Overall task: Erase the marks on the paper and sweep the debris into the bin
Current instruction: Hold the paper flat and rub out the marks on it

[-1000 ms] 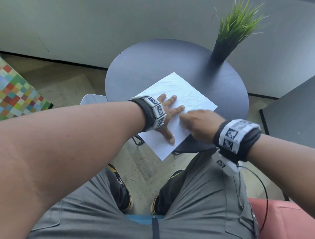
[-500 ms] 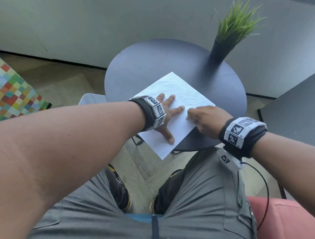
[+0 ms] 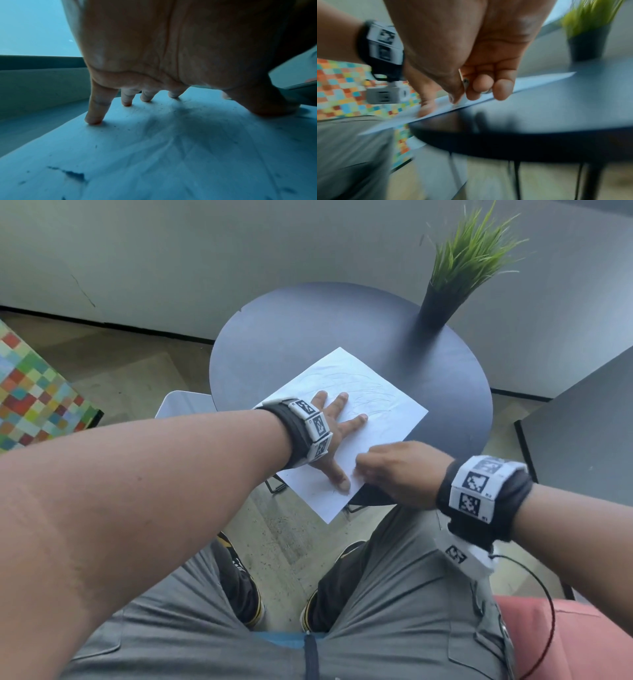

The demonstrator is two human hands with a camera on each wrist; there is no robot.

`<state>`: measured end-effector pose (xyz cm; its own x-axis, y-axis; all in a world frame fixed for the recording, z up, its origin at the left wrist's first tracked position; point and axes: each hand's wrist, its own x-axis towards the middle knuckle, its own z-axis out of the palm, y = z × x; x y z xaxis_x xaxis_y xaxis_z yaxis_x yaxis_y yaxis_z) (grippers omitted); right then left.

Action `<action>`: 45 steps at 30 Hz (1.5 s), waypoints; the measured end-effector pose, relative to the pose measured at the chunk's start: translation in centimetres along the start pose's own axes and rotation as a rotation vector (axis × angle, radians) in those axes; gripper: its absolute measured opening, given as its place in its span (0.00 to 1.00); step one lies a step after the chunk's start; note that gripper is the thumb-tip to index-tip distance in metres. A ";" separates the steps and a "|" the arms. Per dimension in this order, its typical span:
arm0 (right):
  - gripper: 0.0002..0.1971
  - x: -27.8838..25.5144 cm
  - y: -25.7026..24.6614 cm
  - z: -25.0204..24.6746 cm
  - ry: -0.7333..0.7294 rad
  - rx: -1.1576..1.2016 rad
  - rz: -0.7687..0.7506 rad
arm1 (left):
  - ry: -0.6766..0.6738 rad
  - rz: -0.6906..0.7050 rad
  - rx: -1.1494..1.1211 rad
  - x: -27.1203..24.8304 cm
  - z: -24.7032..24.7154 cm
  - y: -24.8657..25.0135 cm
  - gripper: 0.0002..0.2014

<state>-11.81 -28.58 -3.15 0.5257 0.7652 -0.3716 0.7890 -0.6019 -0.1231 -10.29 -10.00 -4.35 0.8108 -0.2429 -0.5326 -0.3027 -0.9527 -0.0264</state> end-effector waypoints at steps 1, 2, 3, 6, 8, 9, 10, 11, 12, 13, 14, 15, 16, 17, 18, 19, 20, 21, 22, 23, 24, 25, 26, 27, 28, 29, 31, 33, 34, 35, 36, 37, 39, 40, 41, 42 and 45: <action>0.06 0.1 1.4 -0.3 0.049 0.005 0.084 | 0.001 -0.001 -0.003 0.0 -0.1 0.0 0.67; 0.08 0.0 2.6 -0.6 0.106 0.005 0.150 | 0.002 -0.003 -0.008 0.0 -0.1 0.0 0.67; 0.08 -0.1 3.3 -0.4 0.132 -0.002 0.179 | 0.001 -0.004 -0.012 0.0 -0.1 0.0 0.67; 0.04 -0.7 0.1 0.4 0.079 -0.009 0.002 | 0.002 -0.008 -0.007 -0.1 0.1 -0.1 0.68; 0.03 -1.1 -0.8 0.8 0.006 0.006 -0.064 | 0.004 -0.006 -0.006 0.1 0.2 0.0 0.68; 0.05 -1.0 -0.1 0.4 0.023 0.006 -0.001 | 0.004 -0.004 -0.009 0.1 0.2 0.0 0.68; 0.07 -0.9 1.1 0.0 0.082 0.012 0.081 | 0.004 -0.001 -0.012 0.1 0.1 -0.1 0.68; 0.08 -0.7 2.2 -0.2 0.139 0.018 0.141 | 0.004 0.001 -0.015 0.1 0.1 -0.1 0.68; 0.07 -0.7 2.6 0.0 0.164 0.016 0.159 | 0.002 0.001 -0.017 0.0 0.1 -0.1 0.68; 0.04 -0.7 2.0 0.2 0.162 0.014 0.123 | 0.002 0.000 -0.015 0.0 0.1 -0.1 0.68; 0.02 -0.7 0.8 0.6 0.123 -0.002 0.055 | 0.000 -0.002 -0.014 0.0 0.1 -0.2 0.68; 0.00 -1.0 -0.4 1.1 0.067 -0.006 -0.036 | -0.001 -0.004 -0.014 0.0 0.2 -0.1 0.68; 0.01 -1.1 -0.7 1.5 0.023 -0.005 -0.081 | 0.002 -0.004 -0.012 0.0 0.2 -0.1 0.68; 0.03 -1.2 -0.4 1.2 0.001 -0.004 -0.066 | 0.004 -0.003 -0.009 0.0 0.1 0.0 0.68; 0.05 -1.0 0.5 0.7 0.025 -0.007 0.011 | 0.006 -0.001 -0.008 0.0 0.1 0.0 0.68; 0.07 -0.8 1.8 0.2 0.089 0.001 0.091 | 0.008 -0.001 -0.010 0.0 0.1 0.1 0.68; 0.09 -0.7 2.7 -0.1 0.140 0.004 0.149 | 0.009 -0.002 -0.013 0.0 0.0 0.1 0.67; 0.09 -0.7 2.9 0.2 0.166 0.000 0.160 | 0.008 -0.004 -0.015 -0.1 0.0 0.0 0.67; 0.07 -0.7 2.0 0.3 0.157 -0.011 0.127 | 0.006 -0.006 -0.014 -0.1 0.1 -0.1 0.67; 0.04 -0.6 0.5 0.6 0.119 -0.027 0.062 | 0.004 -0.008 -0.015 0.0 0.2 -0.1 0.68; 0.02 -0.9 -1.0 0.8 0.057 -0.029 -0.005 | 0.006 -0.007 -0.016 0.0 0.3 -0.1 0.68; 0.02 -0.9 -1.3 1.1 0.018 -0.025 -0.031 | 0.010 -0.004 -0.012 0.0 0.3 -0.1 0.68; 0.02 -0.9 -1.1 0.7 0.002 -0.024 0.002 | 0.012 -0.001 -0.008 0.0 0.3 -0.1 0.68; 0.02 -0.5 0.0 0.3 0.039 -0.021 0.074 | 0.010 0.001 -0.006 0.0 0.2 -0.1 0.68; 0.03 -0.1 1.3 -0.1 0.110 -0.007 0.154 | 0.011 0.003 -0.008 0.0 0.2 0.0 0.67; 0.04 0.3 2.3 -0.2 0.164 0.005 0.209 | 0.014 0.004 -0.013 0.0 0.1 -0.1 0.67; 0.02 1.0 1.6 0.0 0.148 0.005 0.174 | 0.017 0.004 -0.014 0.0 0.2 -0.2 0.67; 0.02 1.1 -0.6 0.6 0.065 0.001 0.037 | 0.008 0.001 -0.009 -0.1 0.3 -0.2 0.68; 0.03 1.0 -0.7 0.7 0.032 -0.005 0.025 | 0.006 0.001 -0.005 -0.1 0.2 -0.2 0.68; 0.06 0.9 0.1 0.5 0.024 -0.007 0.064 | 0.004 0.004 -0.006 -0.1 0.2 -0.1 0.68; 0.07 0.9 1.3 0.2 0.042 -0.004 0.150 | 0.005 0.006 -0.012 0.0 0.2 -0.1 0.68; 0.07 1.0 2.9 -0.3 0.082 0.002 0.250 | 0.008 0.007 -0.020 0.0 0.1 -0.1 0.67; 0.04 1.1 4.3 -0.7 0.138 0.007 0.351 | 0.009 0.003 -0.027 -0.1 0.1 -0.2 0.67; 0.02 1.2 3.7 -0.6 0.137 -0.013 0.325 | 0.010 0.002 -0.029 0.0 0.2 -0.2 0.67; 0.02 1.4 2.3 -0.4 0.121 -0.021 0.257 | 0.013 0.002 -0.030 0.0 0.3 -0.3 0.67; 0.03 1.3 0.5 0.0 0.075 -0.018 0.162 | 0.018 0.002 -0.029 0.1 0.4 -0.3 0.68; 0.06 0.9 -0.3 0.5 0.025 0.004 0.076 | 0.016 0.006 -0.021 0.0 0.4 -0.2 0.68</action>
<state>-11.74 -27.77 -3.92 0.5920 0.7226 -0.3569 0.7451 -0.6595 -0.0992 -10.45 -9.69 -4.66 0.8171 -0.2515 -0.5187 -0.2972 -0.9548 -0.0053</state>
